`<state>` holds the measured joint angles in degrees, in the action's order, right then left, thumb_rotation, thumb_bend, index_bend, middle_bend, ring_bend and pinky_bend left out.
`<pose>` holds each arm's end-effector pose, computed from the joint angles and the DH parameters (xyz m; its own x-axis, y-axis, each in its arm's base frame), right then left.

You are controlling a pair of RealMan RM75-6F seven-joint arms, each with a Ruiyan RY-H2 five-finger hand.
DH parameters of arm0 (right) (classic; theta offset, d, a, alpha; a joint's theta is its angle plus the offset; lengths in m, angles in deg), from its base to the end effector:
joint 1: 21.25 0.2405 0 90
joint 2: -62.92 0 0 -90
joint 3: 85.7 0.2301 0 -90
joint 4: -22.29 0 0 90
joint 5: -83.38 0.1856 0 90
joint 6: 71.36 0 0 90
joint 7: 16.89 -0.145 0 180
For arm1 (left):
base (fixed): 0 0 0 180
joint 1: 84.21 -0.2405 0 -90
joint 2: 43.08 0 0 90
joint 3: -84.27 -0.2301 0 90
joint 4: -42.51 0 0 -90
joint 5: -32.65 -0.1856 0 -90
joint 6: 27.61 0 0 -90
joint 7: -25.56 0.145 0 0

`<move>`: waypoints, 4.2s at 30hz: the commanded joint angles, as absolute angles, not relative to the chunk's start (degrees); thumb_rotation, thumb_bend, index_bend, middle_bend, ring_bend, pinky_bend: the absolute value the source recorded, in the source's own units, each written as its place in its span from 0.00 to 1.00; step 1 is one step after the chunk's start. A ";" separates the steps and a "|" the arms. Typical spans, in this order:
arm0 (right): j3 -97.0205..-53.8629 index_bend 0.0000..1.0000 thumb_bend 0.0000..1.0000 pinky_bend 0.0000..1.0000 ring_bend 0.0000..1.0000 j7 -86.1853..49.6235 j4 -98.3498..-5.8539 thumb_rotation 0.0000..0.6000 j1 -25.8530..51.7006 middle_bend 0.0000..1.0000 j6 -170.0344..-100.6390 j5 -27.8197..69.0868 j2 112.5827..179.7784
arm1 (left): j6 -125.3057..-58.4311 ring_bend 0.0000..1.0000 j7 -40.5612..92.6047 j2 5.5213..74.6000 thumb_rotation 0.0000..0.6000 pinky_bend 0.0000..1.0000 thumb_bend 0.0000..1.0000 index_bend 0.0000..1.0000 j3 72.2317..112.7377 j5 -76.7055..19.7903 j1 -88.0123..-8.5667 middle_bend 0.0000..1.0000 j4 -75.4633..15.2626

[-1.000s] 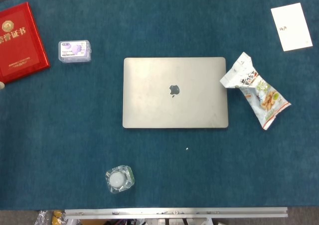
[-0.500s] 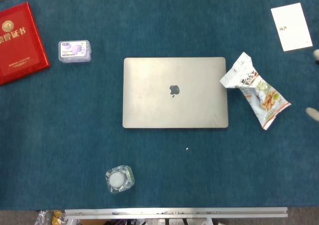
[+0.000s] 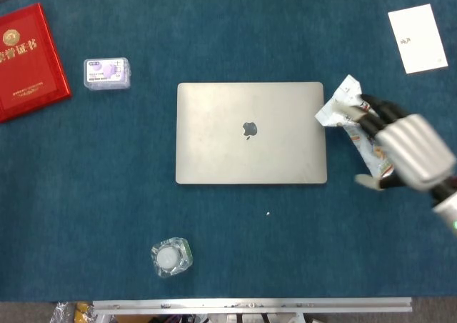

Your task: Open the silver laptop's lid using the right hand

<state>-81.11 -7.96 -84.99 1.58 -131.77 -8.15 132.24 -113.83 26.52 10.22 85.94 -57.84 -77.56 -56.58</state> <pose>-0.1495 -0.2205 0.0750 0.3734 -0.2902 0.8811 -0.8515 -0.4841 0.2014 -0.2520 0.1806 0.2080 0.4797 -0.0187 0.8772 0.8705 -0.1154 -0.4785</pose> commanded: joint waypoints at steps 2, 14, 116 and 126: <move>-79.10 0.10 0.00 0.20 0.07 -4.36 -84.11 1.00 5.51 0.20 -127.46 -4.14 137.35 | -114.23 0.22 26.48 9.88 1.00 0.22 0.42 0.34 85.75 -58.16 -77.86 0.29 -56.83; -76.07 0.10 0.00 0.20 0.06 6.07 -76.36 1.00 13.57 0.18 -122.10 6.90 151.01 | -114.80 0.22 26.95 9.42 1.00 0.21 0.42 0.34 85.45 -59.44 -78.05 0.29 -57.64; -77.68 0.10 0.29 0.19 0.03 24.57 -64.64 1.00 23.99 0.16 -128.77 15.33 169.11 | -112.27 0.22 22.25 10.44 1.00 0.21 0.42 0.34 84.41 -60.42 -76.43 0.29 -53.05; -77.22 0.10 0.29 0.19 0.03 26.45 -67.05 1.00 24.31 0.16 -130.04 15.54 167.27 | -109.60 0.24 21.19 10.36 1.00 0.21 0.42 0.40 83.78 -60.30 -75.38 0.36 -52.38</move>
<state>-77.25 26.43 -67.01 24.28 -130.01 15.51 167.29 -109.91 21.29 10.39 83.90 -60.25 -75.58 -52.46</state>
